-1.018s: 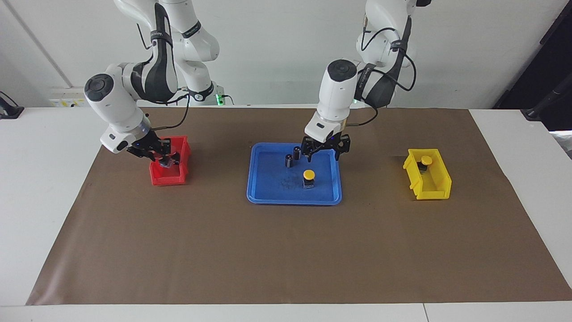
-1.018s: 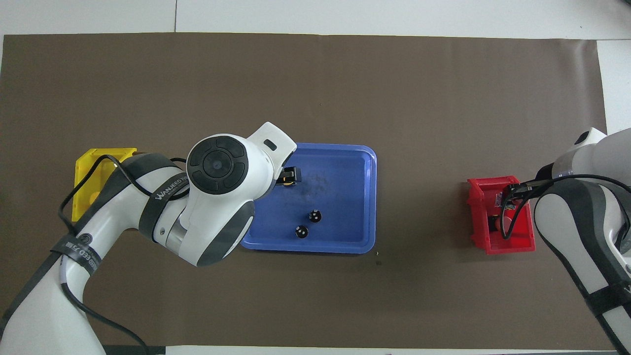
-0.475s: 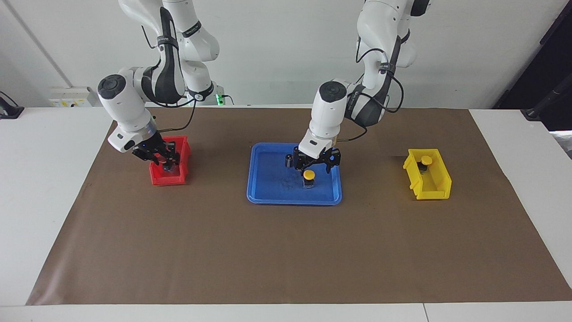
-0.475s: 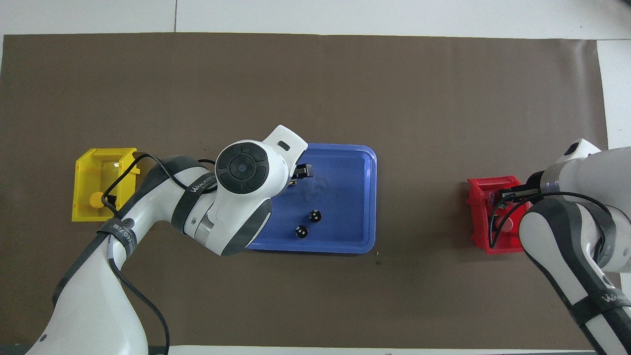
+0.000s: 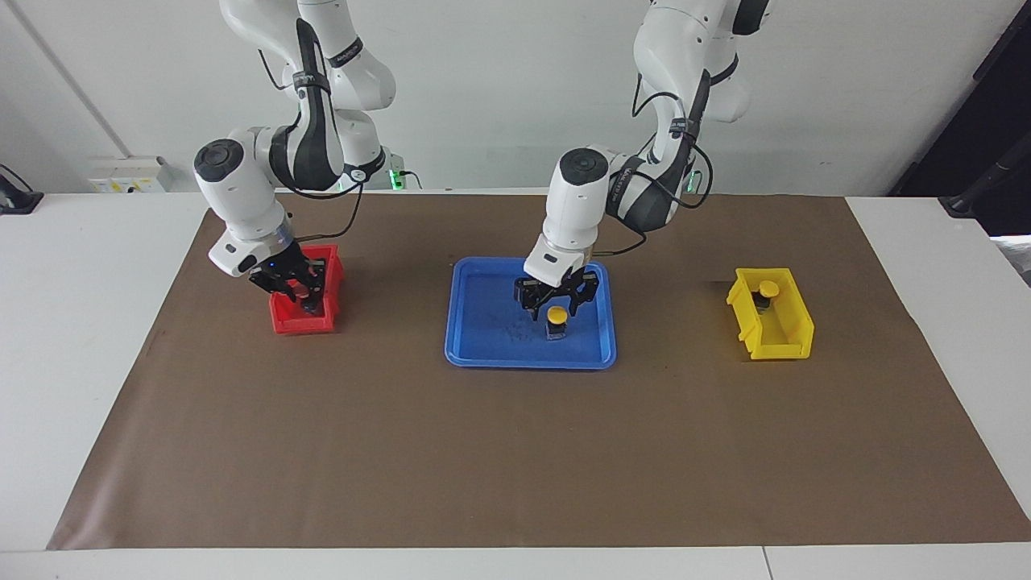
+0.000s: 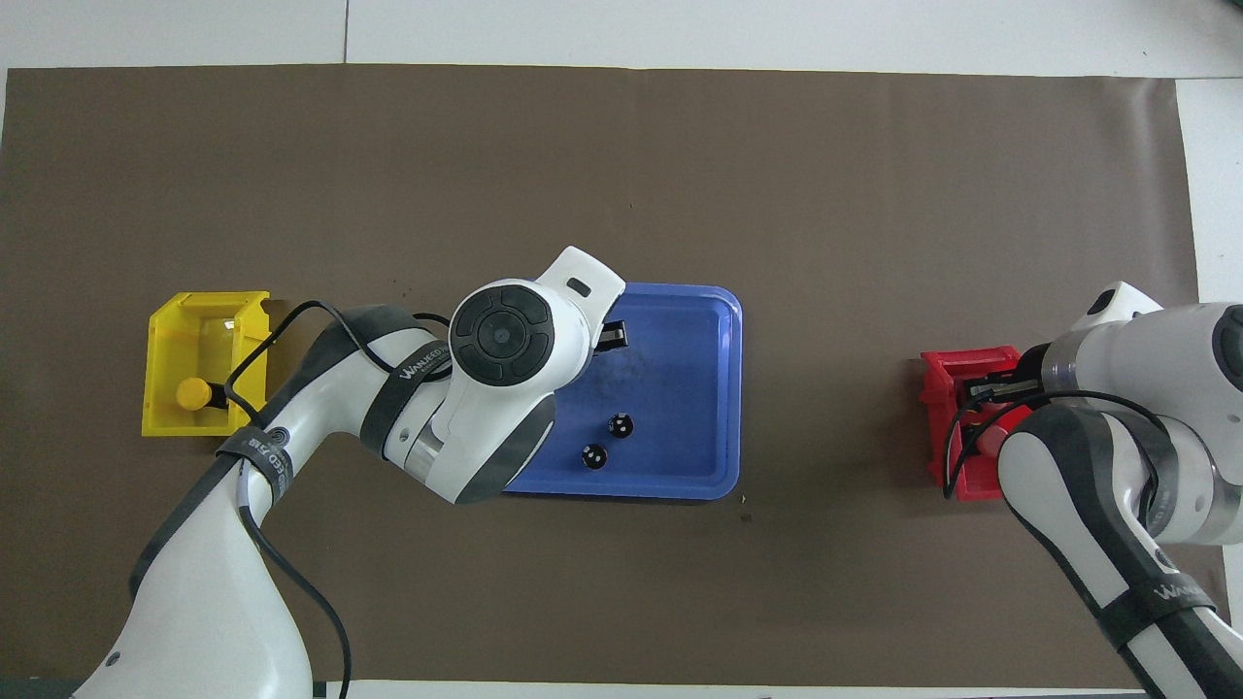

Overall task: Sort red and yellow buttons by color
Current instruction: 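Release the red button into the red bin while the left gripper grasps the yellow button, then carry the yellow button to the yellow bin while the right gripper withdraws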

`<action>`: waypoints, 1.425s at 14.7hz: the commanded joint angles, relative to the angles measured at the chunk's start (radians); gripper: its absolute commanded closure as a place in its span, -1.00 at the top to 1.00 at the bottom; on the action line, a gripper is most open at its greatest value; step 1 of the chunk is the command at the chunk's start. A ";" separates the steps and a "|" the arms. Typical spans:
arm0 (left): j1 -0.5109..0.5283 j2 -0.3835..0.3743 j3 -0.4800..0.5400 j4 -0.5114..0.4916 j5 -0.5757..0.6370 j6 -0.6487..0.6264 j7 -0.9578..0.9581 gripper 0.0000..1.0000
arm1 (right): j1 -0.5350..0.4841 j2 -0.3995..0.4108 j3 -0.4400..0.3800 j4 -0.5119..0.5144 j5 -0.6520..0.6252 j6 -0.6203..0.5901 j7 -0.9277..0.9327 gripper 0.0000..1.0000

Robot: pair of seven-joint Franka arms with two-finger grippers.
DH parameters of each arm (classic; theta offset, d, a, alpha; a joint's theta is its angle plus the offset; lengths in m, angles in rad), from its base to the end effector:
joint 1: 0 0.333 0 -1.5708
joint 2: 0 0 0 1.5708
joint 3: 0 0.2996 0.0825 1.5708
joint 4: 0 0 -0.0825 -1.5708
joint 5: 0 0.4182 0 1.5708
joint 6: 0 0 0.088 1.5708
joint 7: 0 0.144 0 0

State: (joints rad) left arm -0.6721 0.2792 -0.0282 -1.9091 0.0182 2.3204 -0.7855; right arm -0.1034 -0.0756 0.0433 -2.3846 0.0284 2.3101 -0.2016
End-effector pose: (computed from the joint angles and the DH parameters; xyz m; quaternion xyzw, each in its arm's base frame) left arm 0.5030 -0.4223 0.2923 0.9971 0.0376 0.0508 0.0423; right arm 0.5118 -0.0297 0.2736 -0.9981 -0.0611 -0.0017 0.0087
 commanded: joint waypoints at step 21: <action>0.268 -0.087 0.053 0.197 -0.003 -0.429 0.354 -0.97 | -0.055 0.049 -0.007 0.773 -0.036 -0.756 0.039 0.99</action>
State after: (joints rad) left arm -0.5066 0.2226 0.0288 -1.6998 0.0195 1.9348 -0.5819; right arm -0.1448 -0.1039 0.0270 -1.7599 0.0151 1.6407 -0.1920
